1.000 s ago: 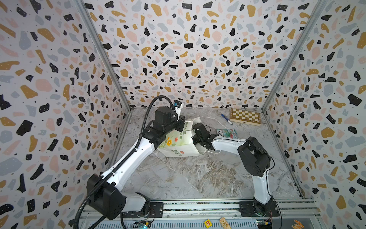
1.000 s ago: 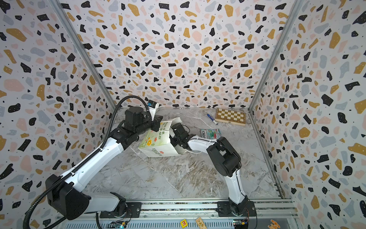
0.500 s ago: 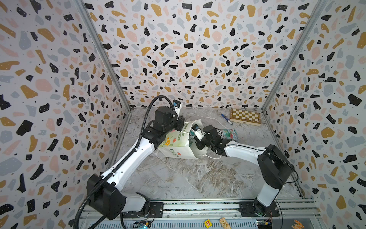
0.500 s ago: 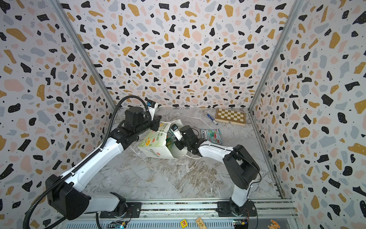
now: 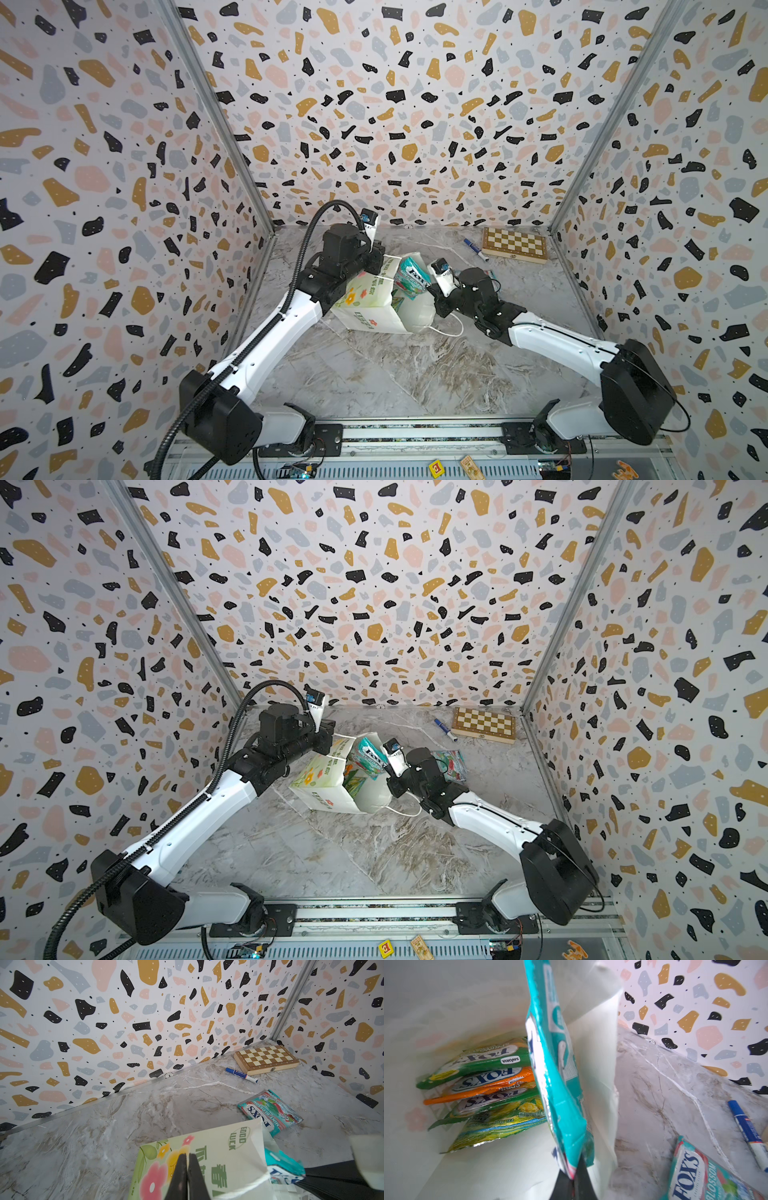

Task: Take the snacks out of the paper bag
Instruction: Pick up the snack from the paper bag, then place the snack at the top-right of the table.

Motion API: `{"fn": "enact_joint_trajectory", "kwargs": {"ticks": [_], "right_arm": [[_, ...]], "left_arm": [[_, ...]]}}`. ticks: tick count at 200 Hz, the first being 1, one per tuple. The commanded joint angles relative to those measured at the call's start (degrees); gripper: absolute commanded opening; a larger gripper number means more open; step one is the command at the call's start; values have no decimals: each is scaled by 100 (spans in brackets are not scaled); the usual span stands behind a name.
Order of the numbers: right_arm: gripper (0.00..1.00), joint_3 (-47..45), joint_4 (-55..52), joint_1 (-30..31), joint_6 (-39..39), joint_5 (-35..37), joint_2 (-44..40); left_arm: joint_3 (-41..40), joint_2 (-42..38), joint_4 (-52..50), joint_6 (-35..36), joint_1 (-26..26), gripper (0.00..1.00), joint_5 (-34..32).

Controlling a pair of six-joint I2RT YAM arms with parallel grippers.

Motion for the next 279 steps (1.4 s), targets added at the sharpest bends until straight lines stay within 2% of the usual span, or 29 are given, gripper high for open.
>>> {"fn": "enact_joint_trajectory", "kwargs": {"ticks": [1,41,86,107,128,165,194,236,279], "right_arm": [[0,-70,183,-117,198,-233,-668],[0,-208,3,-449,355,-231,-1510],[0,-120,-383,-1165,648,-207,-2096],[0,-105,-554,-1648,777,-134,-2267],[0,-104,-767,-2377,1029,-137,-2283],[0,-262,-819,-3869,1637,-917,-1940],[0,-509,-466,-4686,1997,-1383,-1494],[0,-894,498,-5394,2565,-2142,-582],[0,-1232,1638,-5915,3280,-2473,482]], "left_arm": [[-71,-125,132,92,26,0,-130],[-63,-117,122,78,24,0,-78],[-68,-113,122,78,22,0,-60],[-65,-114,122,78,27,0,-58],[-62,-116,124,75,26,0,-51],[-62,-117,124,79,27,0,-34],[-68,-109,135,70,22,0,15],[-68,-108,122,68,22,0,10],[-69,-102,132,66,27,0,37]]}}
